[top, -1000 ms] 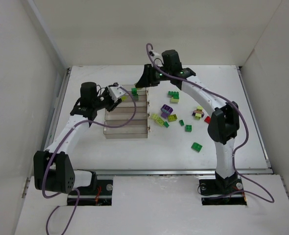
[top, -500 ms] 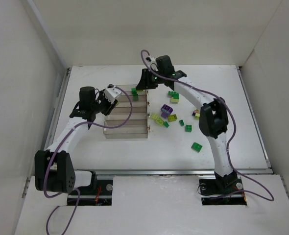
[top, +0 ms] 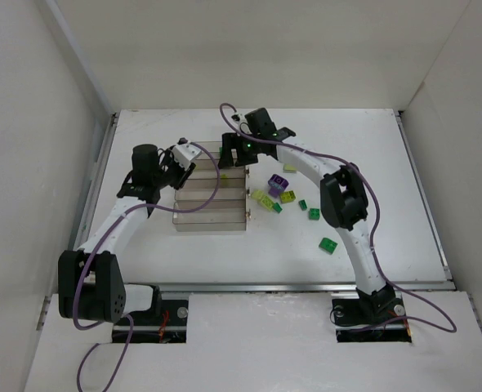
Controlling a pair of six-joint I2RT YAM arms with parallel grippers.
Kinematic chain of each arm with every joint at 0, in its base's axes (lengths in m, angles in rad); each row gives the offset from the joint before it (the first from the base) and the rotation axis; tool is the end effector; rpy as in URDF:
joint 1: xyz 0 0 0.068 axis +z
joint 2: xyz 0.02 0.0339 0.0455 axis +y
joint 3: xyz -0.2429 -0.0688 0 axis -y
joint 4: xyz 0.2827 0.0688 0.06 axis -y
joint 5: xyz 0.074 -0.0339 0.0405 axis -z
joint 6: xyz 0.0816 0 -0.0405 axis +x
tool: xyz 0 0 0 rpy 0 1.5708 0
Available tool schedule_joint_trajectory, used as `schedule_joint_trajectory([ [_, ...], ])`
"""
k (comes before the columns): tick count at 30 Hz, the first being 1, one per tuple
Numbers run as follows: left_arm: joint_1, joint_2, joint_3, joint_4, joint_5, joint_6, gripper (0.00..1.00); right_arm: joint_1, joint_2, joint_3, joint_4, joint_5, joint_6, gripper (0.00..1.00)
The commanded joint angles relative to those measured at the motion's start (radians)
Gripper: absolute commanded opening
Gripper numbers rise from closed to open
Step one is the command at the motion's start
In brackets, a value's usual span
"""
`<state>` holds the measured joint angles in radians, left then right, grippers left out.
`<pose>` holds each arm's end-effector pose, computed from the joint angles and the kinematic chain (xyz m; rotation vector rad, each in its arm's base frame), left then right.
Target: Sort the legos into containers by color
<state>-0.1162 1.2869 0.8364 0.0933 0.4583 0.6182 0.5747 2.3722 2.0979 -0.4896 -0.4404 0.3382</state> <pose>0.3638 -0.0788 0.2261 0.9522 1.6337 -0.0999 0.4760 0.3497 0.1614 -0.5187 2.3924 0.9481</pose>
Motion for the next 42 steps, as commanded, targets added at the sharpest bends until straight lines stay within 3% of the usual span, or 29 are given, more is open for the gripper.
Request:
schedule_joint_trajectory([
  [1,0.006,-0.023,-0.019,0.068,0.026,-0.015,0.00,-0.006,-0.062,0.042,0.016,0.011,-0.011,0.84],
  [11,-0.019,0.092,-0.040,0.267,0.132,0.020,0.00,-0.015,-0.257,-0.065,0.016,0.020,-0.021,0.84],
  [17,-0.037,0.192,-0.004,0.276,0.189,0.101,0.00,-0.045,-0.389,-0.223,0.016,0.068,-0.030,0.84],
  [28,-0.046,0.338,0.122,0.255,0.200,0.101,0.12,-0.081,-0.473,-0.317,-0.024,0.089,-0.088,0.85],
  [32,-0.046,0.347,0.142,0.157,0.232,0.200,0.33,-0.091,-0.496,-0.337,-0.024,0.112,-0.097,0.91],
  [33,-0.046,0.347,0.142,0.113,0.232,0.224,0.46,-0.102,-0.507,-0.337,-0.024,0.112,-0.097,0.92],
  [35,-0.046,0.347,0.142,0.102,0.232,0.238,0.61,-0.114,-0.518,-0.348,-0.024,0.112,-0.084,0.98],
  [38,-0.046,0.347,0.133,0.140,0.223,0.227,0.77,-0.142,-0.537,-0.357,-0.014,0.133,-0.071,0.99],
  [42,-0.046,0.335,0.156,0.195,0.194,0.105,0.82,-0.174,-0.548,-0.348,-0.024,0.184,-0.038,0.99],
])
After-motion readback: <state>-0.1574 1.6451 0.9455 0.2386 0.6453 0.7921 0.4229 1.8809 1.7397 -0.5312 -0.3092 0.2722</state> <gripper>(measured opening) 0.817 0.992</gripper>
